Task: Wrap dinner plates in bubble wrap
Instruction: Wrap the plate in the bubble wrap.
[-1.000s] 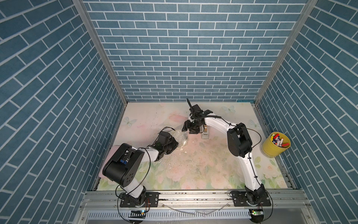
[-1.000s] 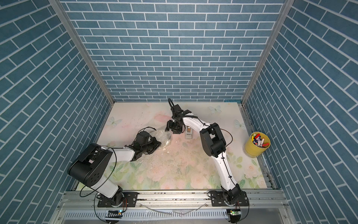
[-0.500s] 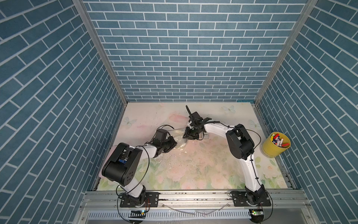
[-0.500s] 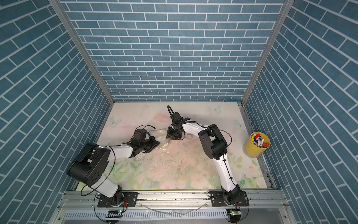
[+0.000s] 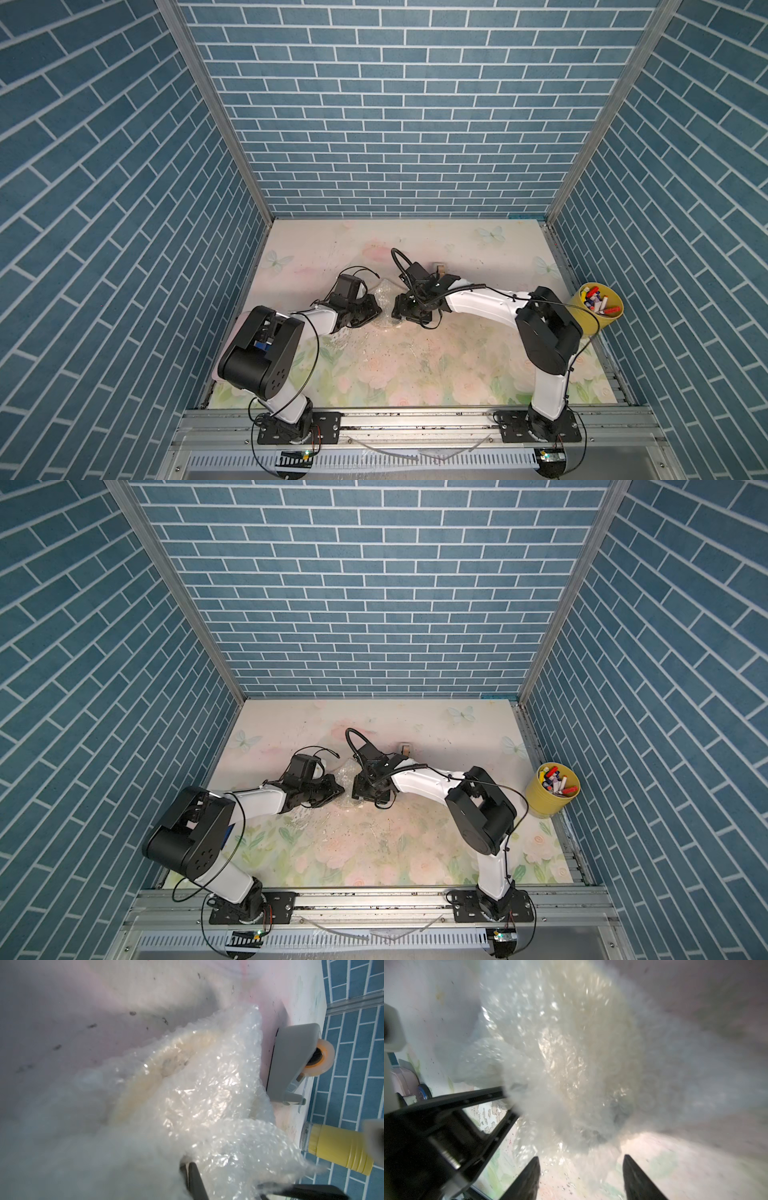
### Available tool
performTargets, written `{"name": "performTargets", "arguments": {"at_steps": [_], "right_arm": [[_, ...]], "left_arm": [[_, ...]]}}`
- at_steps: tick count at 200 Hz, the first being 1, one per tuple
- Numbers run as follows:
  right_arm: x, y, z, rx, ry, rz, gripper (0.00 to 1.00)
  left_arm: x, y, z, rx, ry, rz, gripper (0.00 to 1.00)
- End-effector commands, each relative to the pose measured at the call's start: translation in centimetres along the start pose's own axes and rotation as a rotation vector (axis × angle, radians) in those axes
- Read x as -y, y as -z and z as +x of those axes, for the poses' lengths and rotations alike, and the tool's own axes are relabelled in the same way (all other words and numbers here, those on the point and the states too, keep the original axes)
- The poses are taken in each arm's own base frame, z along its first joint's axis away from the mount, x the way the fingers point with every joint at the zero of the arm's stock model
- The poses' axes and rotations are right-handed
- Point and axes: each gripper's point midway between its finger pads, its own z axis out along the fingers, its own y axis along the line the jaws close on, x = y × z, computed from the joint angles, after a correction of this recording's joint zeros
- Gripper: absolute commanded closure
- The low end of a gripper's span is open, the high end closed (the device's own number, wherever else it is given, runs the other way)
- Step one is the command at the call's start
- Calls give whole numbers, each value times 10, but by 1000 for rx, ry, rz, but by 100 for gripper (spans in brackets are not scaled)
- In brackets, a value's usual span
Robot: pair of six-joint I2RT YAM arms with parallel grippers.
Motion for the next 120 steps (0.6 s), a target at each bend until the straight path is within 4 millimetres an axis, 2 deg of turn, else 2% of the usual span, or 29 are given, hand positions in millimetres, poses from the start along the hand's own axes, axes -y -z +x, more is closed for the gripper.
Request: {"name": "performTargets", "arguments": {"at_steps": [1,12,28,33,49,90,107,120], "right_arm": [[14,37,-24,75,152,146,39],[9,39,-25,51,207,142,37],[2,29,-27,-6,248,117,39],[2,27,-30,-8,253,118,40],[5,19,-40,-18,267,135,44],[18,5,-65,-21,261,158,45],[19,-5,-61,-60,254,126,49],[27,-14,-60,-75,248,145,54]], "left_arm": [[-25,-9,29,-115,9,-101,92],[-22,-10,29,-121,-1,-101,92],[-25,-10,33,-133,-16,-121,92],[-17,-10,26,-119,-28,-108,92],[-17,-9,25,-116,-33,-115,92],[-19,-9,26,-120,-40,-124,92],[-19,-10,26,-122,-42,-125,92],[-19,-10,26,-124,-42,-124,92]]}}
